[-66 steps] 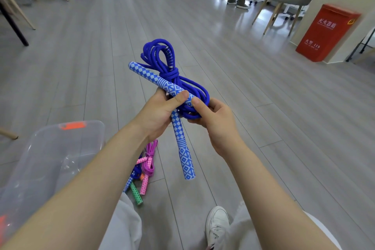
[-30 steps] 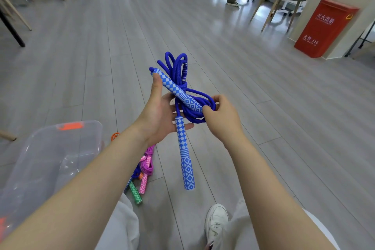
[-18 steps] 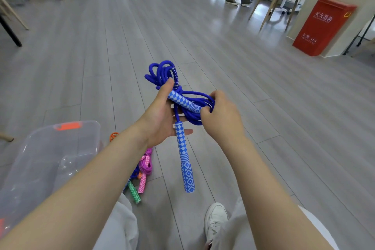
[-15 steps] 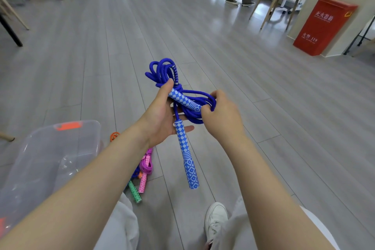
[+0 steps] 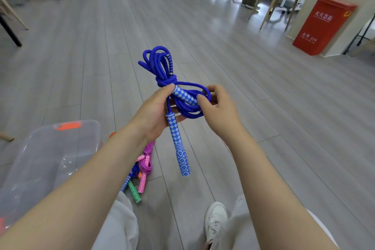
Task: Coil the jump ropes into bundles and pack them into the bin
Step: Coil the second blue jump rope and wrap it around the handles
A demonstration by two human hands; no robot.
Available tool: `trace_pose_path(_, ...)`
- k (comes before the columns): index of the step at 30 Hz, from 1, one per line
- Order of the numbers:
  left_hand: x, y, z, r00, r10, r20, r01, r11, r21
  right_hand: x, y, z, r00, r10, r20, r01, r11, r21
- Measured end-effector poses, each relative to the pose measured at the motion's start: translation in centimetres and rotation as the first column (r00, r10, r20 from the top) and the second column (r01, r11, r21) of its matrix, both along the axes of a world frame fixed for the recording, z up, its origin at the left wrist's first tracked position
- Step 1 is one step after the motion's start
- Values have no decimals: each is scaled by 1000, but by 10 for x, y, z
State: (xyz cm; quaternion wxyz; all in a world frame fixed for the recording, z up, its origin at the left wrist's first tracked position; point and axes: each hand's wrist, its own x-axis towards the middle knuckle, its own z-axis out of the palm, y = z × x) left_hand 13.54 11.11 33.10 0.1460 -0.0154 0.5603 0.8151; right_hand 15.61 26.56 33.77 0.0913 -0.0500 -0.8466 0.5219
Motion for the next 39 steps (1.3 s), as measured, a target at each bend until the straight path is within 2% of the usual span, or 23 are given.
trace_pose_path(3, 0, -2, -1, 998, 8, -62, -9, 1000, -23, 0, 0, -4, 995, 79, 53, -78, 997, -27)
trace_pose_path(6, 0, -3, -1, 998, -35, -55, 32, 998, -58, 4, -1, -7, 996, 75, 46, -79, 994, 81)
trace_pose_path(9, -4, -9, -3, 993, -108, 35, 112, 986, -124, 8, 3, -2, 999, 27, 27, -34, 955, 293)
trace_pose_path(11, -9, -15, -3, 995, -36, 96, 43, 996, -73, 10, 8, 1, 999, 36, 28, -44, 908, 417)
trace_pose_path(13, -14, -20, -4, 990, 83, 110, -86, 996, 17, 11, 10, 1, 996, 80, 33, -86, 877, 472)
trace_pose_path(17, -18, -21, -3, 986, 150, 71, -159, 976, 146, 11, 9, -3, 991, 126, 41, -131, 876, 465)
trace_pose_path(26, -25, -34, 7, 913, 404, 49, -400, 867, 297, 6, 6, -12, 989, 101, 107, -132, 931, 340)
trace_pose_path(29, -28, -46, 13, 886, 455, 88, -452, 806, 382, 3, 13, -13, 990, 71, 123, -110, 931, 347)
trace_pose_path(32, -29, -58, 16, 868, 468, 164, -484, 728, 485, -2, 18, -11, 987, 0, 162, -69, 905, 419)
trace_pose_path(35, -30, -65, 18, 856, 479, 195, -509, 716, 477, -5, 21, -14, 985, -27, 170, -58, 879, 473)
trace_pose_path(39, -31, -73, 20, 829, 518, 211, -551, 688, 472, -10, 30, -19, 978, -78, 192, -21, 883, 469)
